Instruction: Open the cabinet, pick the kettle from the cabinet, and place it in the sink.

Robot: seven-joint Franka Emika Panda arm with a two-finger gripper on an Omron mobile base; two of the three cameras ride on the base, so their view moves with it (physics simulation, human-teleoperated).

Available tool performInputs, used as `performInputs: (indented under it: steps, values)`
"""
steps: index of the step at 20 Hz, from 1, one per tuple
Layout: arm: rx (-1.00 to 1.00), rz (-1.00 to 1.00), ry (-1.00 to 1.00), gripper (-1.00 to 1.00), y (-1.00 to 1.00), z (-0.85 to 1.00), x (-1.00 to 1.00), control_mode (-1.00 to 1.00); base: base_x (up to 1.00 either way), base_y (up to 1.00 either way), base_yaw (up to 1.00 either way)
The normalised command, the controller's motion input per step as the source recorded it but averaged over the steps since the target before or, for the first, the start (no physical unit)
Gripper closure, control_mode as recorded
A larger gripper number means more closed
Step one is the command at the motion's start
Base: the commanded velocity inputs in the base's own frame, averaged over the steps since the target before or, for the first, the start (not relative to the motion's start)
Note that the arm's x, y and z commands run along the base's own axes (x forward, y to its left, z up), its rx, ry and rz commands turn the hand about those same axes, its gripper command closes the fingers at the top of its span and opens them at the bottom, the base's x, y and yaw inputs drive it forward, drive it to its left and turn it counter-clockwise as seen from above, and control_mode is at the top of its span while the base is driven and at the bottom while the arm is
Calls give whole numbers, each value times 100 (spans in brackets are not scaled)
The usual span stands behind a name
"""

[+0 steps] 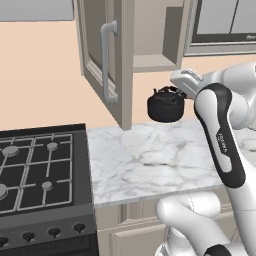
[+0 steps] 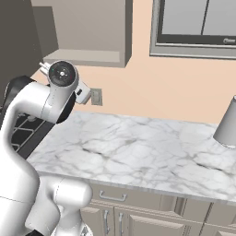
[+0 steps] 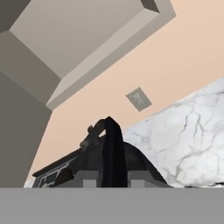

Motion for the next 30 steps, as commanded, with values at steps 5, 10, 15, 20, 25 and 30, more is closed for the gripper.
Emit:
performInputs:
  steps: [5, 10, 15, 20, 25, 30]
  values:
    - [0, 0, 0, 100, 0, 0, 0, 100, 0, 0, 0]
    - [0, 0, 0, 100, 0, 0, 0, 100, 0, 0, 0]
    - [0, 0, 0, 100, 0, 0, 0, 100, -21, 0, -5]
    - [0, 0, 0, 100, 0, 0, 0, 100, -50, 0, -10]
    - [0, 0, 0, 100, 0, 0, 0, 100, -56, 0, -9]
    - [0, 0, 0, 100, 0, 0, 0, 100, -51, 0, -6]
